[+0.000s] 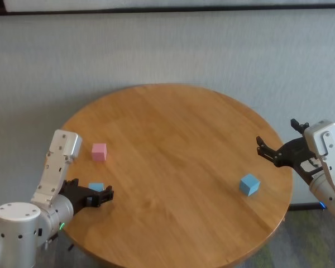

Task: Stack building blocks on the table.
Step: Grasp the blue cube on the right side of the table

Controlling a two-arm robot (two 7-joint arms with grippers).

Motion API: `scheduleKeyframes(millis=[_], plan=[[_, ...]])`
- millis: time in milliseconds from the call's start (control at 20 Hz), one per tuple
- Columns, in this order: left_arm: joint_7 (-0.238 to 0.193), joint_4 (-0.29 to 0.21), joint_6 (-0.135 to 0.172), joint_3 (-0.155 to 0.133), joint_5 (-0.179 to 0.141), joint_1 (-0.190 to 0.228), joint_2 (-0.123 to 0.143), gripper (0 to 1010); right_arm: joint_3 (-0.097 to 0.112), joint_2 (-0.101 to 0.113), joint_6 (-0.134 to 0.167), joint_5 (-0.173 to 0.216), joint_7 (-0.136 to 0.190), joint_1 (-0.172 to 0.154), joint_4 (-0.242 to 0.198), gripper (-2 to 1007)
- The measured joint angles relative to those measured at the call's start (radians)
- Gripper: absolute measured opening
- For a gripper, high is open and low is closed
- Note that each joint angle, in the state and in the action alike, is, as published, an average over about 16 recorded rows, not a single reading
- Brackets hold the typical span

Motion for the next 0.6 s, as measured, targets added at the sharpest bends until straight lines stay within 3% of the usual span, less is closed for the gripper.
scheduleKeyframes(millis=[600], plan=[[0.011,0.034,0.007,-0.016,0.031,-0.013,-0.025,1000,0.0,0.0,0.0,0.0,0.0,0.0,0.0,1005]])
